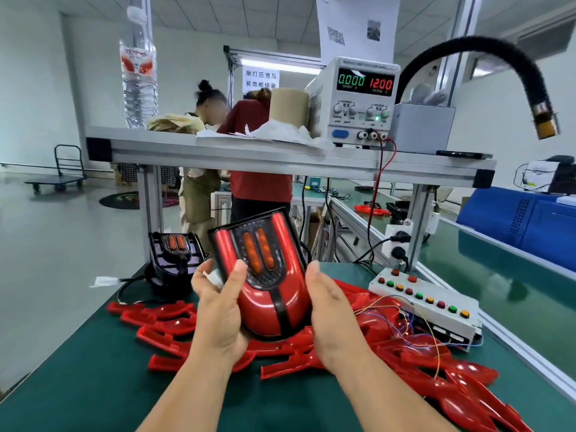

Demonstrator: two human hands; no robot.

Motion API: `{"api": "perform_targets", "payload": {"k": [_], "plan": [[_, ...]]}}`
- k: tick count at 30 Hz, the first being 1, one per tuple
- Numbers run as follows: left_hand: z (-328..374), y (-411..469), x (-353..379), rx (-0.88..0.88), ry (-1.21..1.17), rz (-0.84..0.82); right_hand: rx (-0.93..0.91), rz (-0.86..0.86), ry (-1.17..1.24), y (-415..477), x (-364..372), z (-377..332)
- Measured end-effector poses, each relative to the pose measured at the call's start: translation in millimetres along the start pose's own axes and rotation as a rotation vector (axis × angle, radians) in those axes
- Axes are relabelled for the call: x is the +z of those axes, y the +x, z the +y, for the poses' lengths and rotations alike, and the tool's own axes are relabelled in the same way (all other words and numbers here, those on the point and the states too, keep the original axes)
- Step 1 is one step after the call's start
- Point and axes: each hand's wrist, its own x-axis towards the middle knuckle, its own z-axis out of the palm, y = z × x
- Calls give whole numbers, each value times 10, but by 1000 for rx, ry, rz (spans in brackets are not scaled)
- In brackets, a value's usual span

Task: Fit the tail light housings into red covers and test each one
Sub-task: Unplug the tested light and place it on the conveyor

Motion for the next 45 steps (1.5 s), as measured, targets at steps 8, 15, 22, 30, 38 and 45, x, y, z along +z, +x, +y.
{"api": "perform_targets", "payload": {"k": [8,15,22,30,38,45], "plan": [[92,-95,-153,-302,-169,-77,539,147,115,353,-216,91],[51,-260,-77,-362,-32,-281,535,59,293,641,-147,132],[7,-234,-41,-388,43,-317,343,-206,654,658,-316,-181],[-165,-241,75,-536,-141,-235,347,-320,691,362,-180,26],[-94,-147,76,-374,-95,-100,488,-416,455,171,-106,61],[12,-12,26,-182,147,14,208,-338,677,162,-344,20]]}}
